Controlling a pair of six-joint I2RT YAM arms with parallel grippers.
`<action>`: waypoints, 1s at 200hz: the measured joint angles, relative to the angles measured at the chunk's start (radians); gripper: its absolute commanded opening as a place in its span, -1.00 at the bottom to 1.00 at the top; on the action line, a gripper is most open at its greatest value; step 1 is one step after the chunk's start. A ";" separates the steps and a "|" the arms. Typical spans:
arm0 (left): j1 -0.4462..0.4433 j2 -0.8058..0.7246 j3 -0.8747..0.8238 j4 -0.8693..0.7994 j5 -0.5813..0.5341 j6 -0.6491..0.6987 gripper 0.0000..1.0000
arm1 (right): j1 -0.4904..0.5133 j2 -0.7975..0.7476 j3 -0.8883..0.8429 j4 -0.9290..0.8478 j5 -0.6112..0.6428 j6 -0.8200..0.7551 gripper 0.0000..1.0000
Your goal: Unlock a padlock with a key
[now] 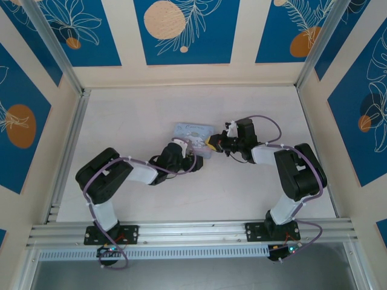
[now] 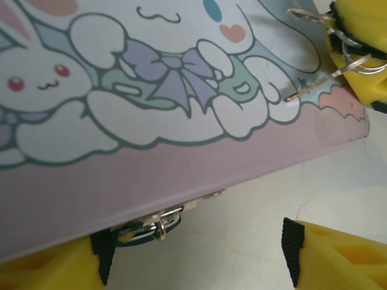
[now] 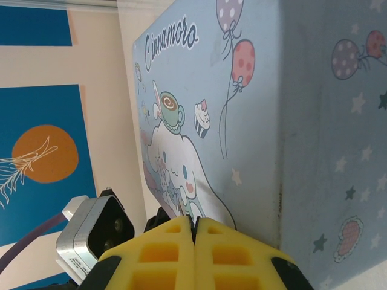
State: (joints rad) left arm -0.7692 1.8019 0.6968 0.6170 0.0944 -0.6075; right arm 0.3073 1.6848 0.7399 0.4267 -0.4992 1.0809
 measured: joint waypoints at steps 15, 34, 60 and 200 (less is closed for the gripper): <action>0.000 0.003 0.000 0.016 0.012 -0.018 0.48 | -0.002 0.002 0.000 0.004 -0.003 0.000 -1.00; -0.002 0.010 0.000 0.047 0.035 -0.049 0.48 | -0.003 0.003 0.000 0.008 -0.006 0.000 -1.00; -0.002 0.021 -0.011 0.097 0.044 -0.097 0.48 | -0.006 0.004 0.000 0.008 -0.010 0.001 -1.00; -0.003 0.061 -0.100 0.358 0.001 -0.310 0.48 | -0.015 0.011 0.000 0.027 -0.014 0.009 -1.00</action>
State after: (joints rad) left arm -0.7727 1.8633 0.5968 0.9752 0.0956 -0.9173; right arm 0.2920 1.6962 0.7403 0.4534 -0.5129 1.0901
